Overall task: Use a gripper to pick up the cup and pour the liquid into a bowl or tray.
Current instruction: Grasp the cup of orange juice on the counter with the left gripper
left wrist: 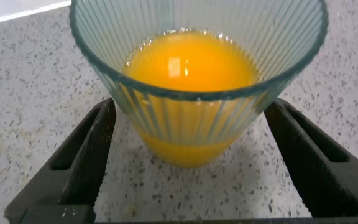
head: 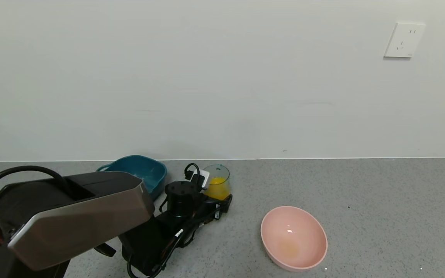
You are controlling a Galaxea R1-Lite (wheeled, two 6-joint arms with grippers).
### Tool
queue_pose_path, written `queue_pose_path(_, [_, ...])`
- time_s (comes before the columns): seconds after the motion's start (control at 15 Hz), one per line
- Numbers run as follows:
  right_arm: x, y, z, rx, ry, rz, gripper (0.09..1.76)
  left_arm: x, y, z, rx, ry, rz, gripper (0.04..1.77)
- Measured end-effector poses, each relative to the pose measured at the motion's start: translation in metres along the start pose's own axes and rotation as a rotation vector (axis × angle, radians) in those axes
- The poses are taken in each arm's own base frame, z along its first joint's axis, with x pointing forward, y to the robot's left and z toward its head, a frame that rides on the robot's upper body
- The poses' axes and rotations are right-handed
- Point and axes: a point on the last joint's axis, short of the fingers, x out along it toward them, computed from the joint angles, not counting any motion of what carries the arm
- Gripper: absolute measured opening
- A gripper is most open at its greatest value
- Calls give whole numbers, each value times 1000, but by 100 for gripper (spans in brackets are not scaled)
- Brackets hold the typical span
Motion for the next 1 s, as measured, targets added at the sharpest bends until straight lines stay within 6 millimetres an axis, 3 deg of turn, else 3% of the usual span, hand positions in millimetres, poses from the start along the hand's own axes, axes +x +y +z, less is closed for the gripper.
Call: queue_pose_path(1.0, [0,0,0,0,0,0,171,9,0,-5,-50,-67,8,172])
